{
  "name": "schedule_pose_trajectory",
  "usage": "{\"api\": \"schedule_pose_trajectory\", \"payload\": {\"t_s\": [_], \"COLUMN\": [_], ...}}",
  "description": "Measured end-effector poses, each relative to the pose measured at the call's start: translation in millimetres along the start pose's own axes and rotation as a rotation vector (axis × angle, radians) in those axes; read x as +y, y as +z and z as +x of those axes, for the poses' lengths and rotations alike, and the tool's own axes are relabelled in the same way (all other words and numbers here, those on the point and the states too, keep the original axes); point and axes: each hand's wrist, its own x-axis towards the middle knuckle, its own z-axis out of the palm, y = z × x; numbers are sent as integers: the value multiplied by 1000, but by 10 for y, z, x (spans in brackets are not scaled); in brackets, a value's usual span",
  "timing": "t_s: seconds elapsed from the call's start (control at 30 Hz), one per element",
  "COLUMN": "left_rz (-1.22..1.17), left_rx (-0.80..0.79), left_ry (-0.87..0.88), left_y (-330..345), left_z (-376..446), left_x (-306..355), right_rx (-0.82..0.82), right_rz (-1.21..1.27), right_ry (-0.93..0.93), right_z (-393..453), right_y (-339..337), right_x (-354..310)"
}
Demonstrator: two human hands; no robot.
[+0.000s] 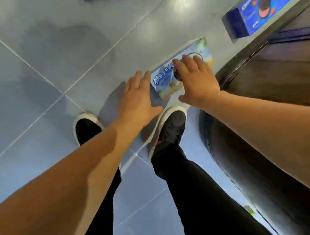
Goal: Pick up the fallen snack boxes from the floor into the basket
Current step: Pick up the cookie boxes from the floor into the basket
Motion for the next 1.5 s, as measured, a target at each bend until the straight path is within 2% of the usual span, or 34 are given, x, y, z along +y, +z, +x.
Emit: {"api": "schedule_pose_trajectory", "payload": {"t_s": [0.17,0.3,0.5,0.67,0.8,1.0,1.1,1.23,1.37,1.43,1.5], "left_rz": [31,109,78,38,91,181,207,187,153,77,-100], "left_rx": [44,67,100,177,193,286,350,432,496,493,523], "left_ry": [24,43,-47,-38,-2,82,152,208,255,273,294], "left_y": [438,656,500,-246,-1120,-2752,-3456,-4215,-4656,-4730,-4829], "left_z": [547,704,433,-268,-1150,-2602,-3169,-3827,-4346,-4523,-4731], "left_x": [-83,-106,-87,118,201,605,823,1154,1383,1410,1484], "right_rx": [137,182,155,164,100,267,336,296,355,440,536], "right_rz": [-205,-306,-192,-10,257,459,742,1184,1462,1483,1454], "right_ry": [-75,-150,-185,-147,-102,46,102,199,188,165,126], "right_z": [557,706,423,-310,-1048,-2207,-2677,-3244,-3743,-3925,-4124], "right_y": [296,528,289,-383,-1216,-2725,-3393,-4209,-4708,-4815,-4941], "right_x": [299,388,130,-276,-608,-905,-1108,-1365,-1617,-1682,-1717]}}
